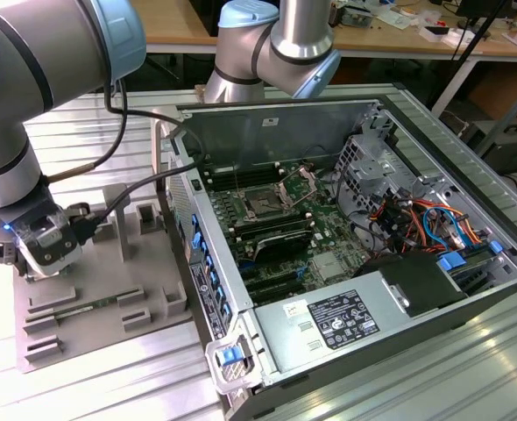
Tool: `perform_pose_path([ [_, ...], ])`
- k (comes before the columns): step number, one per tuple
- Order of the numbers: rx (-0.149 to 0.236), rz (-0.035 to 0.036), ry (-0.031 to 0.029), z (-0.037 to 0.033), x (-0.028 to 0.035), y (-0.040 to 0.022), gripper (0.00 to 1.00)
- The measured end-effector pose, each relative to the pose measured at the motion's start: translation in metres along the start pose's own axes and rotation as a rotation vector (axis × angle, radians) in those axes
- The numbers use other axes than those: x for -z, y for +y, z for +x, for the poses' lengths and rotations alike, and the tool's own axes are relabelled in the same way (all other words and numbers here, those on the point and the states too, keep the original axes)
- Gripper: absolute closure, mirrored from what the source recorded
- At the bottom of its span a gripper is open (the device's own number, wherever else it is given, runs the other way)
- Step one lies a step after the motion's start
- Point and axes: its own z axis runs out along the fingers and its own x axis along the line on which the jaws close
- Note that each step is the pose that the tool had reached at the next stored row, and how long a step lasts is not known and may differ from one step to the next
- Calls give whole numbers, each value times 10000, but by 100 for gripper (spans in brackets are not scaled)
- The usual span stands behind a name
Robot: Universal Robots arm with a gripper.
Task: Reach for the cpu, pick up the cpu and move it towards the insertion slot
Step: 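Pick up the cpu and move it towards the insertion slot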
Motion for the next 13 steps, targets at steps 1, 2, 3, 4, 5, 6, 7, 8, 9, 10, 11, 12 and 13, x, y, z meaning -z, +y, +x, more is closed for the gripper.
perform_pose_path([
  [1, 1, 0, 1, 0, 5, 0, 46],
  [2, 0, -1, 0, 0, 8, 1, 46],
  [3, 0, -1, 1, 0, 14, 1, 46],
  [4, 0, -1, 2, 0, 20, 2, 46],
  [5, 0, -2, 0, 0, 26, 3, 46],
  [6, 0, -2, 2, 0, 31, 3, 46],
  [7, 0, -3, 1, 0, 42, 4, 46],
  [8, 0, -4, 1, 0, 58, 6, 46],
  [9, 0, -5, 1, 0, 67, 7, 46],
  [10, 0, -6, 0, 0, 78, 8, 46],
  [11, 0, -8, -1, -1, 88, 9, 46],
  [12, 0, -9, 0, 0, 98, 11, 46],
  [13, 0, -11, 0, -1, 107, 11, 46],
])
